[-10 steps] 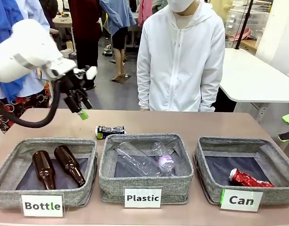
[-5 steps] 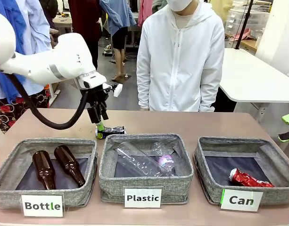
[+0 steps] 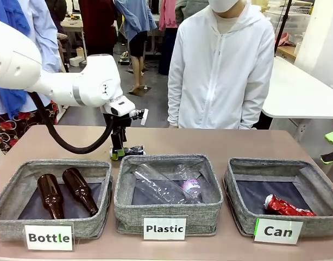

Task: Sort the can waste into the basket.
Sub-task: Pick up the can waste from the table and place it in the right Fabric basket.

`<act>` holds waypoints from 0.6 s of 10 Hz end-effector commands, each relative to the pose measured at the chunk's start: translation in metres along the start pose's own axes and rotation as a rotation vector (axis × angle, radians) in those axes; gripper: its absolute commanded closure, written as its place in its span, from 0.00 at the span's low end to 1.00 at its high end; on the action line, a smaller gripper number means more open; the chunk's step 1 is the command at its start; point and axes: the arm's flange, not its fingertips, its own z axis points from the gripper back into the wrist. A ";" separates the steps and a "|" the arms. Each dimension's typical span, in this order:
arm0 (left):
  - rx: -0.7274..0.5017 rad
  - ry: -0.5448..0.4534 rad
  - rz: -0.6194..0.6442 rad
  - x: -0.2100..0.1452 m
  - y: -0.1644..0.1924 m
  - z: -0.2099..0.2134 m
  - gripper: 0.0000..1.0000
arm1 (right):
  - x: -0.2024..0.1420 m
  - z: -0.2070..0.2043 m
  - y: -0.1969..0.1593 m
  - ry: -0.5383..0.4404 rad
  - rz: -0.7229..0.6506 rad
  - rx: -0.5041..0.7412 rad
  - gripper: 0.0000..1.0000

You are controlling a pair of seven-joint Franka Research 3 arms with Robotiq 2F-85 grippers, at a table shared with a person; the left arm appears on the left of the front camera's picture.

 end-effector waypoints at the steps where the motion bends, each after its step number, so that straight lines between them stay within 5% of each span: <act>1: -0.027 0.030 -0.006 0.012 0.002 -0.009 0.00 | -0.002 0.000 0.000 -0.008 0.017 -0.006 0.00; 6: -0.049 0.088 -0.001 0.021 0.006 -0.037 0.00 | -0.002 0.000 0.000 -0.008 0.017 -0.006 0.00</act>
